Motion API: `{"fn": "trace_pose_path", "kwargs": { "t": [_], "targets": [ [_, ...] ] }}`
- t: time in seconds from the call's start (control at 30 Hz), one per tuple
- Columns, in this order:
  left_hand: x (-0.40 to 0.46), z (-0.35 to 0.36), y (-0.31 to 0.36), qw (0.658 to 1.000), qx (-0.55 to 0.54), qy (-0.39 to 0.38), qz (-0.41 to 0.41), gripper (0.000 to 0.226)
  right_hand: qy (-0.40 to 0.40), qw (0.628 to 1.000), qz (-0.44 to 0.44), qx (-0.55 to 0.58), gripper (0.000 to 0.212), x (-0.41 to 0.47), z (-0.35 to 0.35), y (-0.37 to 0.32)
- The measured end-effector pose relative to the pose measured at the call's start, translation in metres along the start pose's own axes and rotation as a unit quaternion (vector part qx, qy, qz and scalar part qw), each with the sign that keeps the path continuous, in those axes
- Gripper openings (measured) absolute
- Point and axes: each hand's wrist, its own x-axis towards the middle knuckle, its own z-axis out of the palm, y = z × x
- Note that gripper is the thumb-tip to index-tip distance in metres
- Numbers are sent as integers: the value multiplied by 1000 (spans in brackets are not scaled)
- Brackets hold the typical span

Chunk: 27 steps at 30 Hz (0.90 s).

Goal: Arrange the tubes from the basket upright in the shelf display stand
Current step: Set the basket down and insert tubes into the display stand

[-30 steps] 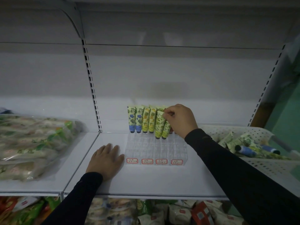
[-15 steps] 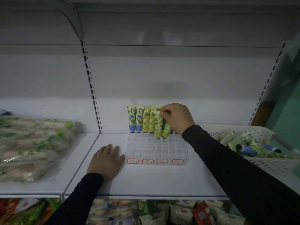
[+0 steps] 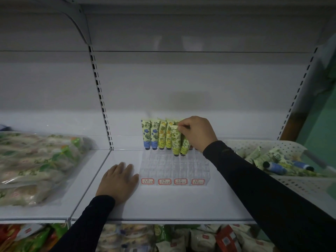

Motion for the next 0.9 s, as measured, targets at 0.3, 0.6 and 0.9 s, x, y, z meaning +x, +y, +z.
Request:
{"fn": "trace_pose_path", "kwargs": {
  "t": [0.3,0.6,0.9],
  "targets": [
    [1,1,-1,1000,13,-4,1,83,95,994,50,5,23,-4,-15,14],
    [0,1,-4,997,-61,-49,-28,105,21,994,99,31,20,-10,-4,30],
    [2,6,-7,997,-56,-44,-24,103,45,990,110,81,21,-6,-3,30]
  ]
}}
